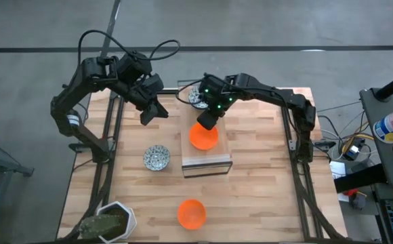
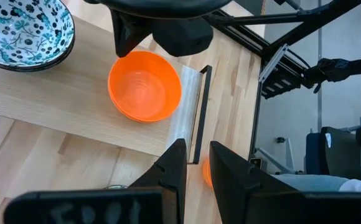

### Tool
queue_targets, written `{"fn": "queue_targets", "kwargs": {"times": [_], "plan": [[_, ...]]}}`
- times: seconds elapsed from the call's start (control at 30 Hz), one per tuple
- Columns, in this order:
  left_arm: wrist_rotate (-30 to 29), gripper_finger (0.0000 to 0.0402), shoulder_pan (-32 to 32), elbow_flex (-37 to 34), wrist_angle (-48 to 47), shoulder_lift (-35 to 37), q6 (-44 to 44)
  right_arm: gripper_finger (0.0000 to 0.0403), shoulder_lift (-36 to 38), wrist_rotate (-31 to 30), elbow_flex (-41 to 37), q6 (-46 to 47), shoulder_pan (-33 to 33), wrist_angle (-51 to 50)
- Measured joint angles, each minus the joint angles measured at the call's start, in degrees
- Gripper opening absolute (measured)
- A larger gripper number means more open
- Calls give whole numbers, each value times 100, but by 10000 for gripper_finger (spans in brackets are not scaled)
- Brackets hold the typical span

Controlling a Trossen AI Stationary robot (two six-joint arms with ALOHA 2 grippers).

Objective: Pick & Place Mini bowls
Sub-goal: Stack the right orange bowl on top of the orange bowl on the shelf, then stack the orange bowl on top of the orange bowl on the shelf

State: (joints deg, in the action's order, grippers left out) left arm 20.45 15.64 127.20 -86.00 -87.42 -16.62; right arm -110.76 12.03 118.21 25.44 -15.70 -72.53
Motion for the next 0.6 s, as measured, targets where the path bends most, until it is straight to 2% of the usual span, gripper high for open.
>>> {"fn": "queue_targets", "kwargs": {"times": [0.37,0.6], "plan": [[3,62,-34,-209,-214,-2,4,8,336,-91,308,-331,497,72],[3,62,-283,-756,-167,-2,-25,8,593,-1099,308,-205,1091,-211]]}}
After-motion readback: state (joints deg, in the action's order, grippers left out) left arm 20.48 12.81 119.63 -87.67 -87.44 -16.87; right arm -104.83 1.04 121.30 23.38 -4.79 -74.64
